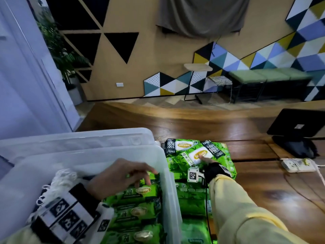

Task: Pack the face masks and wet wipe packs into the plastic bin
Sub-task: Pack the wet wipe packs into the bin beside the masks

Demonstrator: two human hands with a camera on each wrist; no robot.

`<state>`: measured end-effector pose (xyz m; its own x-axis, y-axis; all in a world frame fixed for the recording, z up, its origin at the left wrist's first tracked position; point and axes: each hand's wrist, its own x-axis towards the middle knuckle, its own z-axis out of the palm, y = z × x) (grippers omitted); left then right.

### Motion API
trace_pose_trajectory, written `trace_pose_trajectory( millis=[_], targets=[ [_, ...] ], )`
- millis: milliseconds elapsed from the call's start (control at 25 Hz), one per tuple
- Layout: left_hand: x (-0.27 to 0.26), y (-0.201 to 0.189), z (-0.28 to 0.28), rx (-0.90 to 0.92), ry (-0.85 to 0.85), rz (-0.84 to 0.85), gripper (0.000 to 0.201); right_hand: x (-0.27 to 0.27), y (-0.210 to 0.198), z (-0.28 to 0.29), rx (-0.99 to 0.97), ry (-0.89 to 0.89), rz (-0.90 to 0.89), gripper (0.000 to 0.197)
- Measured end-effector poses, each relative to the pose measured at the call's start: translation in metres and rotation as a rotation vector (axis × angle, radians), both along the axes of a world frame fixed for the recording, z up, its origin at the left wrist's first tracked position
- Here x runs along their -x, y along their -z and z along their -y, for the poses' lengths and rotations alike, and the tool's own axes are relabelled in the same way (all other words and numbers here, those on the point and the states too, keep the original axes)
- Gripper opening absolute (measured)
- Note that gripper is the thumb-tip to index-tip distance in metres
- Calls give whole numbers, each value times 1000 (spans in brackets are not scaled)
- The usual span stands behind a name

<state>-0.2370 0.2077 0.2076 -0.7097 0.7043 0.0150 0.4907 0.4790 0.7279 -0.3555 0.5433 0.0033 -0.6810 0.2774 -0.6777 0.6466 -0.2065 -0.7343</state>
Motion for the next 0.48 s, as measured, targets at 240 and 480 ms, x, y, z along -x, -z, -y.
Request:
trace_pose_trajectory(
  millis=[240, 480],
  targets=[
    [45, -19, -28, -218, -264, -95, 26, -19, -49, 8, -87, 112, -102, 49],
    [76, -45, -65, -72, -301, 140, 67, -56, -154, 25, 30, -7, -476, 33]
  ],
)
